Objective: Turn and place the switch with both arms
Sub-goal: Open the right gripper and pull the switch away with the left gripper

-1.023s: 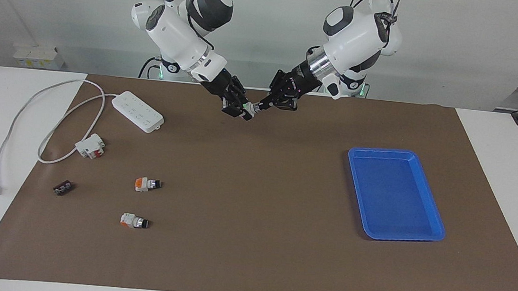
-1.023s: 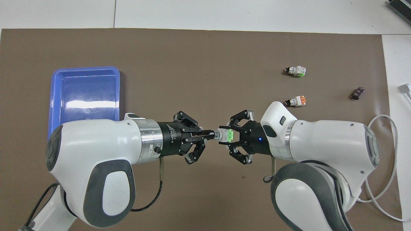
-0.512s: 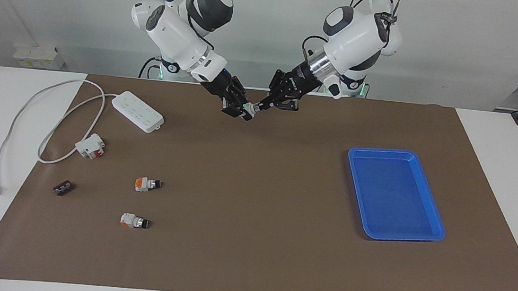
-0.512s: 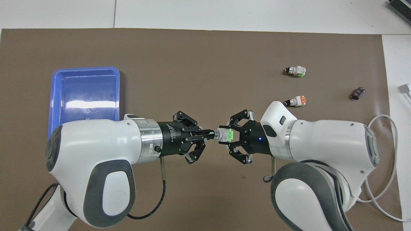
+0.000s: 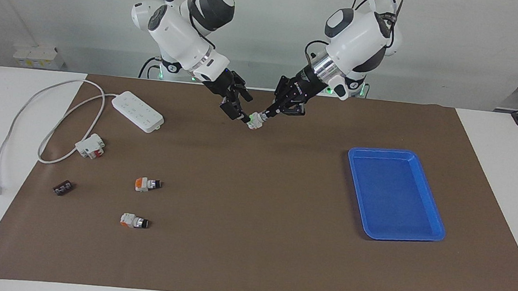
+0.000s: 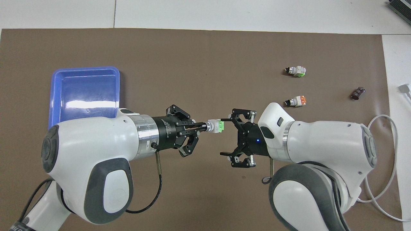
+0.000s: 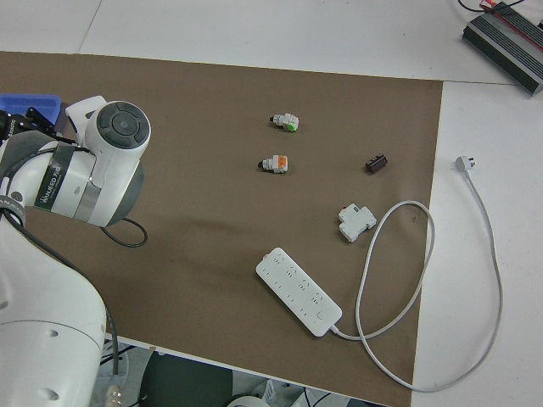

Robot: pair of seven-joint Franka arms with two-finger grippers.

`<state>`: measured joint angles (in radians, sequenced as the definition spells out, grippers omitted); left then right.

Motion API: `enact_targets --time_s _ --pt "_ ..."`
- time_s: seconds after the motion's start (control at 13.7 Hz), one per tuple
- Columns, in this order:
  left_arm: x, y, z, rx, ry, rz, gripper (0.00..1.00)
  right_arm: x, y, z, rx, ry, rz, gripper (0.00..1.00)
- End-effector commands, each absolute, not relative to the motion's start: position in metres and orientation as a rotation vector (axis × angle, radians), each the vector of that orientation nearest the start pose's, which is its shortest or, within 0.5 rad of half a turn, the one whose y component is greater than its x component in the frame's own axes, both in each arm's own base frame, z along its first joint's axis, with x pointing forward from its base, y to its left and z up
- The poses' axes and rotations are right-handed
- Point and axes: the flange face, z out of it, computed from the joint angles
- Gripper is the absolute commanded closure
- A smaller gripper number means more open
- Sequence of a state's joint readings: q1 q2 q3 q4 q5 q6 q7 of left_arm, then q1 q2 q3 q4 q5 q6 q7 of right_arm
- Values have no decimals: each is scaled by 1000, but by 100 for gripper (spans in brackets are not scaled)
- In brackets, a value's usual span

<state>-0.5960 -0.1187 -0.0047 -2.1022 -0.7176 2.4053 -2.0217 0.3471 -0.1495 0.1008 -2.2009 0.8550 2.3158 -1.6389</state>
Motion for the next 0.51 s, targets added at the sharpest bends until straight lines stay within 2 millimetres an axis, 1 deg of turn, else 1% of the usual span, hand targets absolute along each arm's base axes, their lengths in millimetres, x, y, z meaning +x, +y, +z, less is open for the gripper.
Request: enact_targets --time_s 0.0,0.15,0.22,0.29,0.44 --pt "454 -313 514 1629 1996 -478 100 470 244 487 2449 2377 1038 0" --pt "455 -308 510 1771 1950 -382 100 482 232 490 2425 2351 982 0" --pt "460 -297 508 1857 1927 -324 100 491 223 490 2419 2334 955 0" --pt "461 -291 506 1958 1881 -259 100 501 213 495 2401 2312 939 0" --pt "468 -273 502 2143 1773 -128 100 523 192 501 2339 2277 891 0"
